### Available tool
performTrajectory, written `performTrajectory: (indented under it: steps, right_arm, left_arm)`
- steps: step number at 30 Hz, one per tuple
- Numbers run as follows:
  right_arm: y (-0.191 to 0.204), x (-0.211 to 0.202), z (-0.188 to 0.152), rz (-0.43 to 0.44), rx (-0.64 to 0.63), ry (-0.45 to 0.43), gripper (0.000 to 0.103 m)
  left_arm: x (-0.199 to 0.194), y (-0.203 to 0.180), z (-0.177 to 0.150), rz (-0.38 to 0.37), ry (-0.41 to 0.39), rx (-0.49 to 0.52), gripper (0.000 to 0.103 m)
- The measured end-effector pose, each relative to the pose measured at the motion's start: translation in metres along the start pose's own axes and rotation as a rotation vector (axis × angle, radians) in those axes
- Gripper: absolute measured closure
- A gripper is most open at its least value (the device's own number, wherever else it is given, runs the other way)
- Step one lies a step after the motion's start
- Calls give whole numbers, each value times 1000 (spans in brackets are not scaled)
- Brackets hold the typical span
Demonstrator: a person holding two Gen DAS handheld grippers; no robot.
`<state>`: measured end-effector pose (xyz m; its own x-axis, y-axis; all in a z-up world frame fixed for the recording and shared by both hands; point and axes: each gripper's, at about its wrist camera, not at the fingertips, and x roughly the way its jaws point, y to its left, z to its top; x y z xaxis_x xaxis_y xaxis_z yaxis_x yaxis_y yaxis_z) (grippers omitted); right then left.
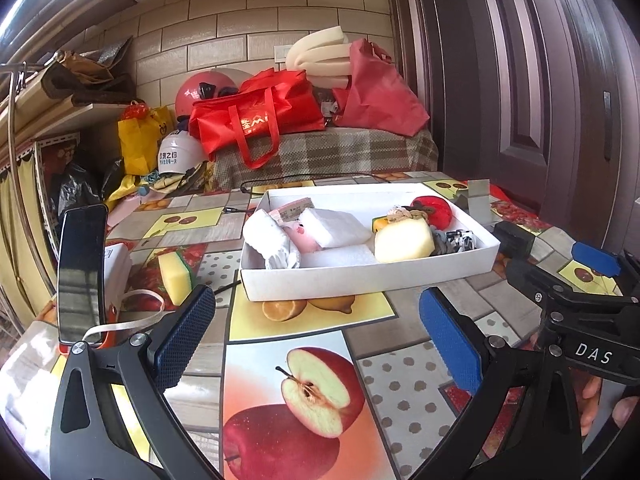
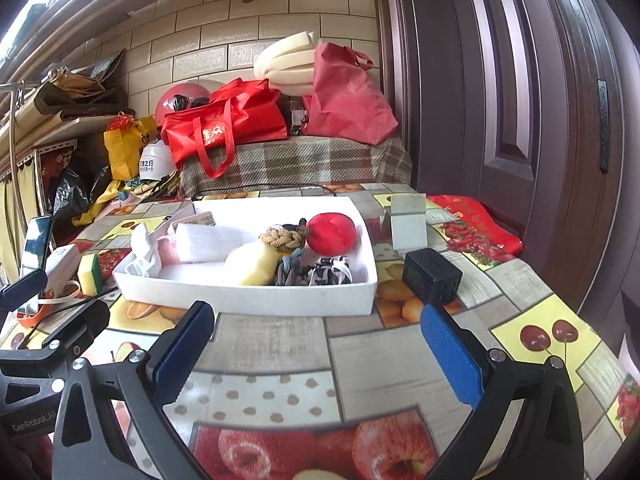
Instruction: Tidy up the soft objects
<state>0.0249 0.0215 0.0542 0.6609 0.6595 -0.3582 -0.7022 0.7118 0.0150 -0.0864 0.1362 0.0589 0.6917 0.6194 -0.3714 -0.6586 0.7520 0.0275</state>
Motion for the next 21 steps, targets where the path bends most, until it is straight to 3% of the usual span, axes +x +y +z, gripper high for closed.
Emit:
performTrajectory:
  steps: [6,10,14,21]
  right_arm:
    - [-5,-24,-10,-6,15,-24,0]
    - [-11,-31,-14,1,38,12,0]
    - [-27,-33,-15,-8,121,20,0]
    - [-51,-38,-27,23,277,113,0]
  left_arm:
    - [-8,-1,-4,4,9,-13,0]
    - [-14,-3,-7,10,6,-13,0]
    - [-18,-5,-9,5,10,-13,0]
    - [-24,-9,-13,7,43,-9,0]
